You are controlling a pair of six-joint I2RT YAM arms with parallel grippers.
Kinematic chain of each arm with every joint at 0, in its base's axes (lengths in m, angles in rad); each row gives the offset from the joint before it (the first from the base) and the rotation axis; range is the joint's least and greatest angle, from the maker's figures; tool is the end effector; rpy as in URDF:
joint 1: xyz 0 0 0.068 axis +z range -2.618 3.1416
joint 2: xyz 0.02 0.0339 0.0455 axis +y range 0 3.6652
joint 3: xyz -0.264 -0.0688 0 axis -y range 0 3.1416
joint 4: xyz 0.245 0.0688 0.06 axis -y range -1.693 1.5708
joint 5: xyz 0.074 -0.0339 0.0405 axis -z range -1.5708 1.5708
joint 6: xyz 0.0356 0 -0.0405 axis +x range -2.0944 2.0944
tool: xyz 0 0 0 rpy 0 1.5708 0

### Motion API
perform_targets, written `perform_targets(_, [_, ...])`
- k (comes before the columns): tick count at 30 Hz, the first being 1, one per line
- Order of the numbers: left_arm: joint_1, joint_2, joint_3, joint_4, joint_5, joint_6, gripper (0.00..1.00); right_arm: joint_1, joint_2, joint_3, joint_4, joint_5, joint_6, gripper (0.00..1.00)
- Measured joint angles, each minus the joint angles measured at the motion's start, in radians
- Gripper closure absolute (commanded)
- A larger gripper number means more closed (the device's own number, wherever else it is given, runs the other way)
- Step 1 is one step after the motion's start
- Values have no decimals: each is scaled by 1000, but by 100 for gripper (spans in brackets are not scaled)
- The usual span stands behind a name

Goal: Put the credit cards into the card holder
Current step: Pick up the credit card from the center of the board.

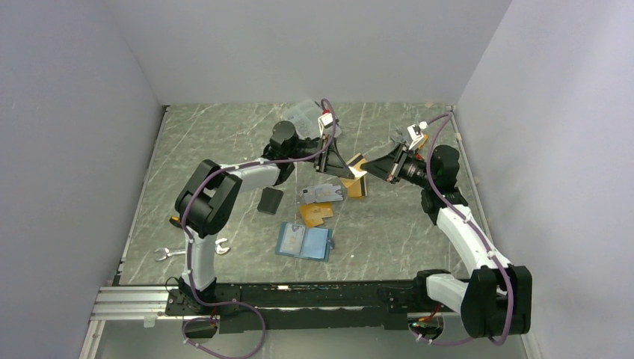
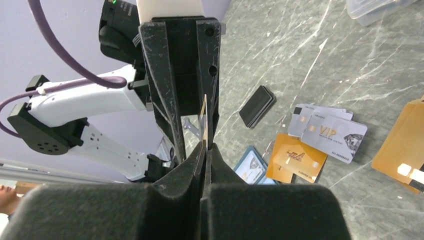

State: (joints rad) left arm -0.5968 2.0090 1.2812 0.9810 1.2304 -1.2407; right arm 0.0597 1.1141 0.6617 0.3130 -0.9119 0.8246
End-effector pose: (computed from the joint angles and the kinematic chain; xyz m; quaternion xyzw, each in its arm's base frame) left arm 0.3434 -0.2739 0.2559 0.2747 0.6186 -0.7277 0.1110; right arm 0.2429 0.0427 0.2840 -0.0152 0.7364 0.5524 0.3903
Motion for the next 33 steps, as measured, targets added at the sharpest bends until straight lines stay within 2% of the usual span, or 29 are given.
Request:
perform_targets(12, [37,-53,26,-125,13,134,87,6,-61,-7,-62,-23,-34,100])
perform_targets(19, [21,-61,58,-292,29,271,99,41,-10,36,-105,-40,-58,100])
perform_targets(22, [22,-74,62,-354,23,325,100,42,3,55,-126,-43,-60,100])
perform_targets(23, [22,-78,62,-367,20,335,100,42,3,61,-139,-44,-64,96])
perform_targets(25, [22,-84,62,-373,16,341,100,44,3,79,-164,-42,-75,79])
perform_targets(27, [22,-88,62,-360,10,333,100,47,3,91,-172,-31,-76,69])
perform_targets(30, [8,-89,58,-302,4,284,100,60,4,90,-140,-20,-53,62])
perform_targets(33, [5,-90,25,-188,-16,192,100,66,-6,37,-39,-14,8,61])
